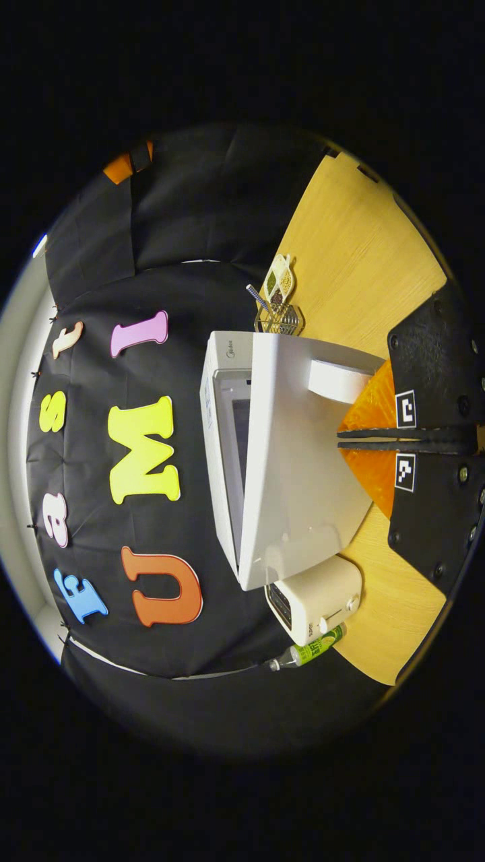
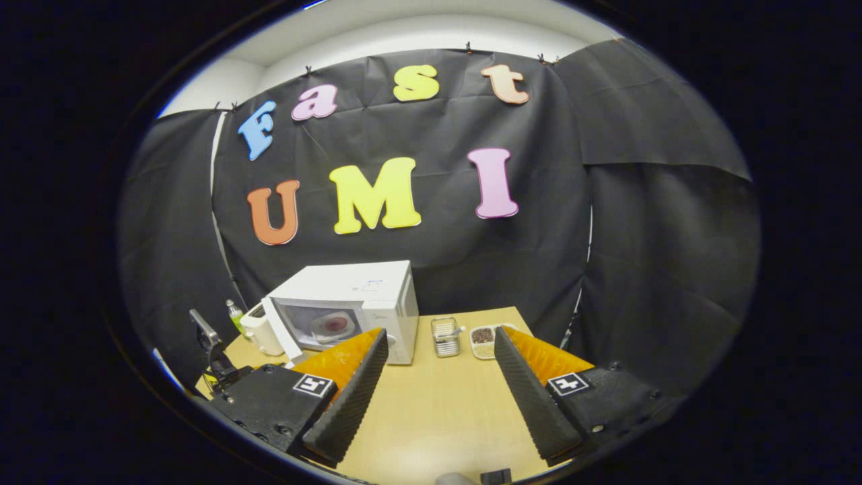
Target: Open the microwave oven with the left hand, put the food in, and close the microwave oven.
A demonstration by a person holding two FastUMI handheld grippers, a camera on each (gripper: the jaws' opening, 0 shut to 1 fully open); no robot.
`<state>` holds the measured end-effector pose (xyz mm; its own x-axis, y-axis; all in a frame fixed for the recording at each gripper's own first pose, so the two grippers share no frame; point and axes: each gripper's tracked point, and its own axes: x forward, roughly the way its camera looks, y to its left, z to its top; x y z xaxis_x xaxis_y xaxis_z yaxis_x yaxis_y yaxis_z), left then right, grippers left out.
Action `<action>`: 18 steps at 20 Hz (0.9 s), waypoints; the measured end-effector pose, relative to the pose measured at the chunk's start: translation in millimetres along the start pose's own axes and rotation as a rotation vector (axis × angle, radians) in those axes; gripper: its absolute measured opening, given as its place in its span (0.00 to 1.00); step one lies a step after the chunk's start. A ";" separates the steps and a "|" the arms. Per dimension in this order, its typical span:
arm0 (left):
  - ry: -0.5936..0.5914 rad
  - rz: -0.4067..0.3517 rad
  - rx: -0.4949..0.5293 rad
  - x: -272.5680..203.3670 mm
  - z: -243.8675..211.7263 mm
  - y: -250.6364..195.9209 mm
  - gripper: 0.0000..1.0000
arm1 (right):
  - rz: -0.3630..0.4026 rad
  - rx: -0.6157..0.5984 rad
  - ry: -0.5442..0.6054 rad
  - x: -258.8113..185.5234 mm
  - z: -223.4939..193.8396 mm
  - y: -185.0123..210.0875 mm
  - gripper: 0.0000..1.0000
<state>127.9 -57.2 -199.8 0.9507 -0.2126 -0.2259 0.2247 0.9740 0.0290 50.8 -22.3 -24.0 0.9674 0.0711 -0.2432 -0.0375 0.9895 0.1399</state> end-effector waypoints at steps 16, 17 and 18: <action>-0.042 -0.008 0.000 133.1 40.0 -41.6 0.00 | -0.003 0.000 0.066 35.9 -9.6 -44.9 1.00; -0.045 -0.005 0.013 139.5 41.3 -43.2 0.00 | -0.006 0.000 0.068 38.7 -9.6 -46.8 1.00; -0.045 -0.003 0.022 143.5 42.9 -43.0 0.00 | -0.005 0.006 0.072 41.3 -9.9 -47.9 0.92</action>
<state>263.8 -133.0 -191.7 0.9585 -0.2195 -0.1818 0.2319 0.9715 0.0498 90.1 -65.4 -50.2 0.9470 0.0757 -0.3123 -0.0314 0.9890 0.1444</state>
